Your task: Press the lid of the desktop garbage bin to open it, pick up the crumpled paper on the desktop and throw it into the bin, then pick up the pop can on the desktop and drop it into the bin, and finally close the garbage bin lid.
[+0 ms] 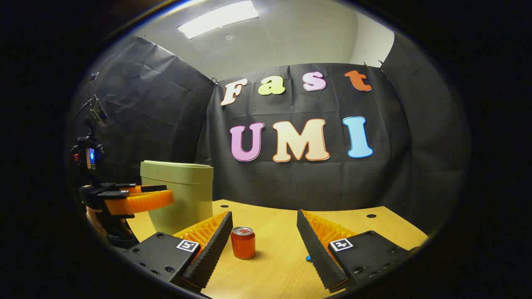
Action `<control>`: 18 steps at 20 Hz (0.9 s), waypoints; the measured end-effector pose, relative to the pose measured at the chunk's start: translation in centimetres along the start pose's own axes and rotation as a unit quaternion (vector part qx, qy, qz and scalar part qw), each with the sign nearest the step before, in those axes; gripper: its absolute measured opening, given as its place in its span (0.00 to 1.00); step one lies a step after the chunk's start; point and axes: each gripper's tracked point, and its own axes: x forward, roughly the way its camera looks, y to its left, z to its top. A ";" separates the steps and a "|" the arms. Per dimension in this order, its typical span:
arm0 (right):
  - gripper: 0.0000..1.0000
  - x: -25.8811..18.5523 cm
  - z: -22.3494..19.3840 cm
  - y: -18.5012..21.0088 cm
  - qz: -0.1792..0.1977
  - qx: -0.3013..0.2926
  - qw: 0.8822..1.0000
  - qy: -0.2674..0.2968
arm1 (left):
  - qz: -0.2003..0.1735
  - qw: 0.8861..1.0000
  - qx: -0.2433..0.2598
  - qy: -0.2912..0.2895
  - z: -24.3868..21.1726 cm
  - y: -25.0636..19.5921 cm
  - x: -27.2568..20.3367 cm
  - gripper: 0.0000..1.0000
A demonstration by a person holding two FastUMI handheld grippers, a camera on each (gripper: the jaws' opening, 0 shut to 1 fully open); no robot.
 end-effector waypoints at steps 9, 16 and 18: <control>0.98 0.0 0.0 -0.1 0.003 -0.004 1.000 0.001 | 0.000 1.000 -0.003 0.007 -0.5 -0.1 0.1 0.94; 0.98 0.0 -0.1 0.1 0.011 -0.007 1.000 0.005 | 0.002 1.000 -0.009 0.018 -1.2 -0.2 0.2 0.94; 0.98 0.1 -0.1 0.0 0.012 -0.008 1.000 0.005 | 0.001 1.000 -0.010 0.019 -1.1 -0.2 0.2 0.94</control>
